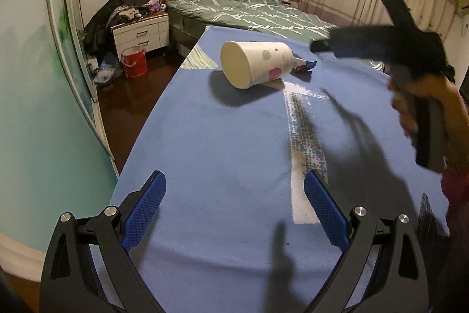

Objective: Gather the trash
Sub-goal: 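Reach the right gripper to the white-and-blue snack wrapper and grasp it, then carry the snack wrapper into the bin and open the right gripper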

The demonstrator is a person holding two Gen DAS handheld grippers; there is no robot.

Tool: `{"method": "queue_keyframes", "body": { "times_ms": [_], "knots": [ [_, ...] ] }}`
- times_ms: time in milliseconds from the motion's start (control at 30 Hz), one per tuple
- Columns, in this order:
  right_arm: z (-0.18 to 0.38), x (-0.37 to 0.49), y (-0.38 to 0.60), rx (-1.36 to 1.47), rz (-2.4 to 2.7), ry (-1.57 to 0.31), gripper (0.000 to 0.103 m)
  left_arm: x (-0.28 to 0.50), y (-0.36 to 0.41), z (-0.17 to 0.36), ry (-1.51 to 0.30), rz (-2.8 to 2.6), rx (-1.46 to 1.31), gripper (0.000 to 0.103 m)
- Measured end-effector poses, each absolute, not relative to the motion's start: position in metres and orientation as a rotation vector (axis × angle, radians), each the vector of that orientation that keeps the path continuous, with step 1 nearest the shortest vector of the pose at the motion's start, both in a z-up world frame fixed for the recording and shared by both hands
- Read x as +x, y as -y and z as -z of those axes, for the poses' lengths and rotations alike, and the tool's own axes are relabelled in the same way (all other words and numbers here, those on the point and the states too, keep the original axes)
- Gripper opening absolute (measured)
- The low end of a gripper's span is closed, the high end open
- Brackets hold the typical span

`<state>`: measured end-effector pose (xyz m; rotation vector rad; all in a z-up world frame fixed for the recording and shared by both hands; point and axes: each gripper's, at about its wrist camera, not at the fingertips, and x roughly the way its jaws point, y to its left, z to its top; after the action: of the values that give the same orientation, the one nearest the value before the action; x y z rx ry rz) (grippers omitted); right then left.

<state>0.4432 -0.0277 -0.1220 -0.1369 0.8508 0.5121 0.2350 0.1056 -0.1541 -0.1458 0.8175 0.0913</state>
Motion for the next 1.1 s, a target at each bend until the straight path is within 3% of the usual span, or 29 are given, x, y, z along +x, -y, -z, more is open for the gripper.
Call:
{"method": "queue_keyframes", "body": {
  "times_ms": [367,433,600,867,1100],
  "knots": [
    [0.148,0.479,0.007,-0.149,-0.544,-1.002,0.042,0.239,-0.112,0.161,-0.850,-0.081,-0.202,0.094],
    [0.154,0.479,0.006,-0.149,-0.536,-1.012,0.030,0.240,-0.111,0.161,-0.855,-0.079,-0.200,0.094],
    [0.153,0.463,0.021,-0.110,-0.532,-0.994,0.020,0.239,-0.108,0.162,-0.859,-0.083,-0.190,0.094],
    [0.126,0.414,0.089,-0.024,-0.477,-0.932,0.020,0.234,-0.102,0.157,-0.837,-0.092,-0.162,0.094],
    [0.116,0.335,0.204,0.102,-0.287,-0.859,0.020,0.227,-0.103,0.152,-0.798,-0.108,-0.163,0.094]
  ]
}}
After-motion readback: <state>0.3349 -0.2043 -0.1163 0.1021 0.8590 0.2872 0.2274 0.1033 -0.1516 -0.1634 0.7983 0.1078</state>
